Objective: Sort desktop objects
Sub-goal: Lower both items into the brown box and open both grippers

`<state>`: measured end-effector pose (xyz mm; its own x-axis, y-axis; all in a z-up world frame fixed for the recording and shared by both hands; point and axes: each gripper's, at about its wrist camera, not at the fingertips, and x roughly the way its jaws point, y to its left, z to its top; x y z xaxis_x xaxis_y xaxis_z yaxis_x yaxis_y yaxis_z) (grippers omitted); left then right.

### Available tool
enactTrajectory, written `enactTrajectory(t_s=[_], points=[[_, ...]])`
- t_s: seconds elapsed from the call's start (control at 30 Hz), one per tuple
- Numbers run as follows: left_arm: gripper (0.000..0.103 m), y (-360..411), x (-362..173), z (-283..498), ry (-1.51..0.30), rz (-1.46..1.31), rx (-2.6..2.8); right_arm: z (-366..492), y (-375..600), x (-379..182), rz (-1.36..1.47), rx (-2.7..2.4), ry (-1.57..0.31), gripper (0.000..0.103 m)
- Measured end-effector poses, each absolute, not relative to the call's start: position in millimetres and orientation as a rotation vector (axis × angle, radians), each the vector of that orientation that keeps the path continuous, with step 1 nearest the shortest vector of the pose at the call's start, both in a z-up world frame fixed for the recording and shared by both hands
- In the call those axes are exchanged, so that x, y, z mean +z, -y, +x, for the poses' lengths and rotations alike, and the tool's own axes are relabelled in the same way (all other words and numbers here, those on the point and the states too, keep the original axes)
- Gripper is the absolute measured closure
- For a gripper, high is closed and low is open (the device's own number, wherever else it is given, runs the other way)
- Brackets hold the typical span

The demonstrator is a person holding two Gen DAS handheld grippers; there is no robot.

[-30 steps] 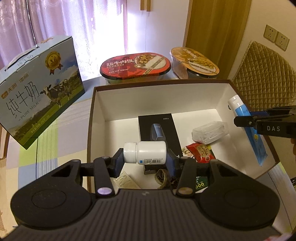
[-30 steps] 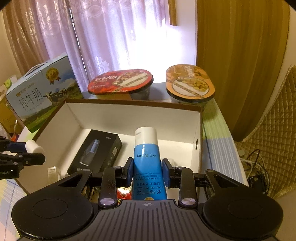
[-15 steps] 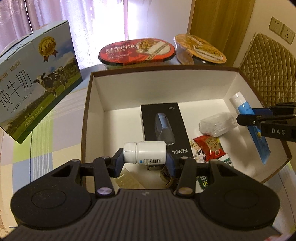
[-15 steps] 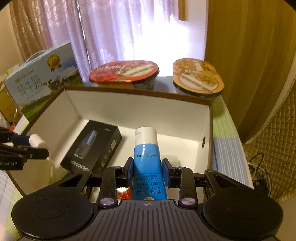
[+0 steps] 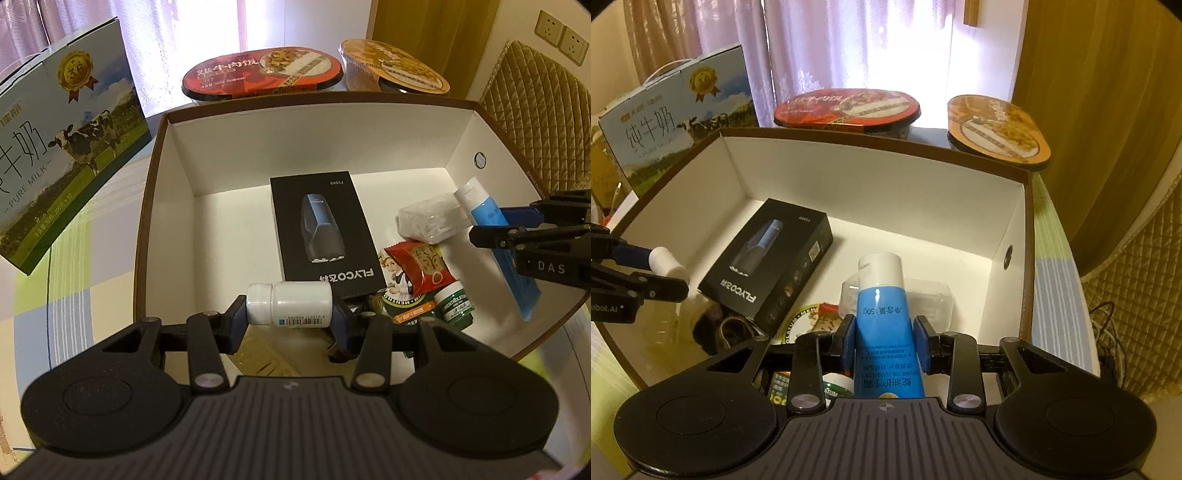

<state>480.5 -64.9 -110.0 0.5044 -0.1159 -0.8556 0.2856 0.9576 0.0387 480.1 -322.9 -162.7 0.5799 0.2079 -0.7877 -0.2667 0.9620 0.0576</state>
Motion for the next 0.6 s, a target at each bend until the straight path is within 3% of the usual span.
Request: enactTrajectory(t_s=[0.1, 0.33, 0.6], points=[[0.062, 64.9, -111.6, 479.2, -1.021, 0.186, -0.246, 479.3, 321.8, -163.7, -0.084, 0.28, -0.912, 0.071], [0.062, 67.6, -115.0, 476.7, -1.039, 0.195, -0.257, 476.6, 318.0, -155.6, -0.086, 0.303, -0.889, 0.043], [0.062, 73.2, -118.6, 475.8, -1.05, 0.222, -0.272, 471.2, 321.7, -151.8, -0.062, 0.318, -0.894, 0.035]])
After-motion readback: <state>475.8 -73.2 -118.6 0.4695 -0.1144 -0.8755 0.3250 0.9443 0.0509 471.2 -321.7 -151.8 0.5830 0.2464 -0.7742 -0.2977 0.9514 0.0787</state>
